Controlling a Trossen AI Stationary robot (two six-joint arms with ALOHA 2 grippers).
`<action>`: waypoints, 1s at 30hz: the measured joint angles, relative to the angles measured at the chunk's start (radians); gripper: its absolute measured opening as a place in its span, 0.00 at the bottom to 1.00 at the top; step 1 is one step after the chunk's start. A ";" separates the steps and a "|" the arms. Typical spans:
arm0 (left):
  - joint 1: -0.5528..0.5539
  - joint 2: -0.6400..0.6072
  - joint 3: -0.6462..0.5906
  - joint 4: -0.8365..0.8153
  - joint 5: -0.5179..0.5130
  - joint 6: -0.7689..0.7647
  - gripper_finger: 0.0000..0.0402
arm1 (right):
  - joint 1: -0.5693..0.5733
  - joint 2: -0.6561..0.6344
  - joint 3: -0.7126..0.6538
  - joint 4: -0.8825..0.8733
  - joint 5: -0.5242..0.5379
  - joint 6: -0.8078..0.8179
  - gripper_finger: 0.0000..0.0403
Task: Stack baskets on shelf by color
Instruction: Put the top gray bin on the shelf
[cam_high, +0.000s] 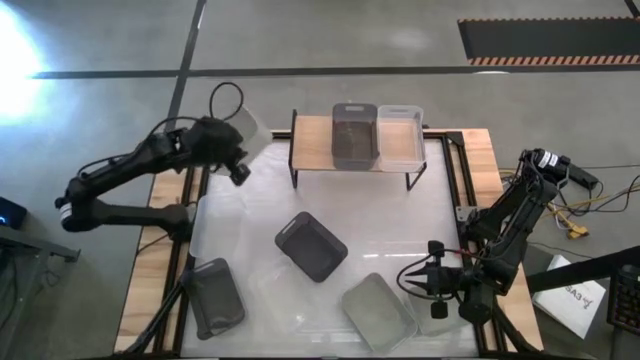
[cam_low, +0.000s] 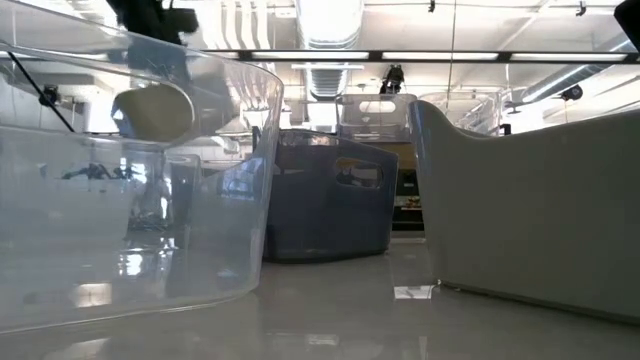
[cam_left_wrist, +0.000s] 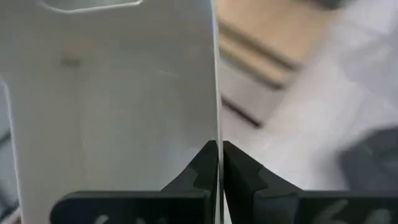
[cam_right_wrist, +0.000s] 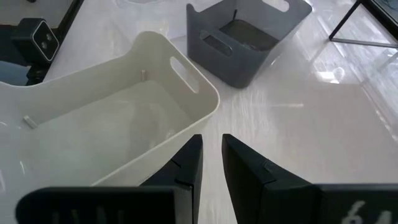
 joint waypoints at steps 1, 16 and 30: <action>-0.043 -0.002 0.009 0.003 0.001 0.013 0.00 | 0.000 0.000 0.000 0.000 0.000 -0.004 0.13; -0.806 0.294 0.131 0.189 -0.009 0.257 0.00 | -0.006 -0.001 0.000 0.026 0.079 -0.058 0.13; -0.807 0.731 0.481 0.071 0.052 0.505 0.00 | -0.241 0.008 0.342 0.197 -0.262 -0.953 0.36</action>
